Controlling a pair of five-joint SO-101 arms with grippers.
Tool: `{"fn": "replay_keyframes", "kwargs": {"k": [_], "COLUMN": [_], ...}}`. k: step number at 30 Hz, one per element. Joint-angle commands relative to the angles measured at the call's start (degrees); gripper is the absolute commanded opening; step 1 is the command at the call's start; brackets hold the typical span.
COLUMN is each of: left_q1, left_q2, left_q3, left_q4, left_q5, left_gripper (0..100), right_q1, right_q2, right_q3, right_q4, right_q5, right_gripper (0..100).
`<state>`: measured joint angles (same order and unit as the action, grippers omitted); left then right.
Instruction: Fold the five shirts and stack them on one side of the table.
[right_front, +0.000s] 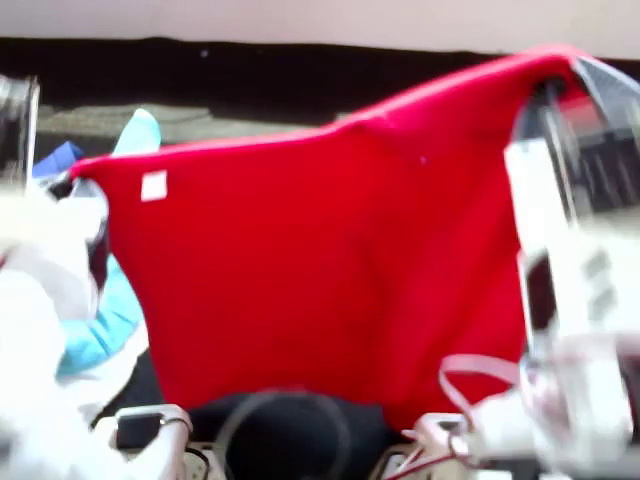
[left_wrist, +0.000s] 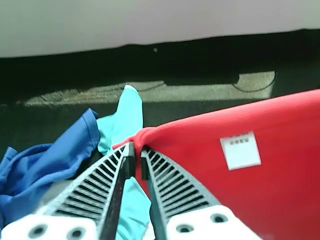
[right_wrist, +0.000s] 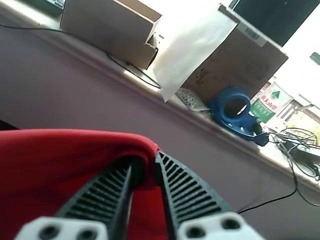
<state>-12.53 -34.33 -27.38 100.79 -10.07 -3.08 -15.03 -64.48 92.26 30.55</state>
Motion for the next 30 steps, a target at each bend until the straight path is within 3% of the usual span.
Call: {"fn": "replay_keyframes", "kwargs": {"k": [1, 9, 14, 20, 30], "left_q1": [-0.57, -0.48, -0.48, -0.84, -0.84], "left_q2": [8.66, 32.04, 41.71, 52.0, 68.79], "left_q3": [0.22, -0.31, -1.63, -12.53, -22.46], "left_q4": [-0.44, -13.27, -22.07, -22.77, -23.56], "left_q5": [-0.53, -0.79, -4.66, -5.8, -5.89], "left_gripper": [1, 1, 1, 1, 1], "right_q1": [-2.07, -2.07, -1.98, -1.98, -2.42], "right_q2": [5.05, 21.67, 33.63, 41.36, 55.78], "right_q3": [6.29, 17.89, 18.07, 18.07, 18.07], "right_q4": [-3.21, -18.77, -29.05, -40.22, -47.25], "right_q5": [-0.7, -0.7, -0.7, -0.7, -0.53], "right_gripper": [0.6, 0.6, 0.6, 0.6, 0.6]}}
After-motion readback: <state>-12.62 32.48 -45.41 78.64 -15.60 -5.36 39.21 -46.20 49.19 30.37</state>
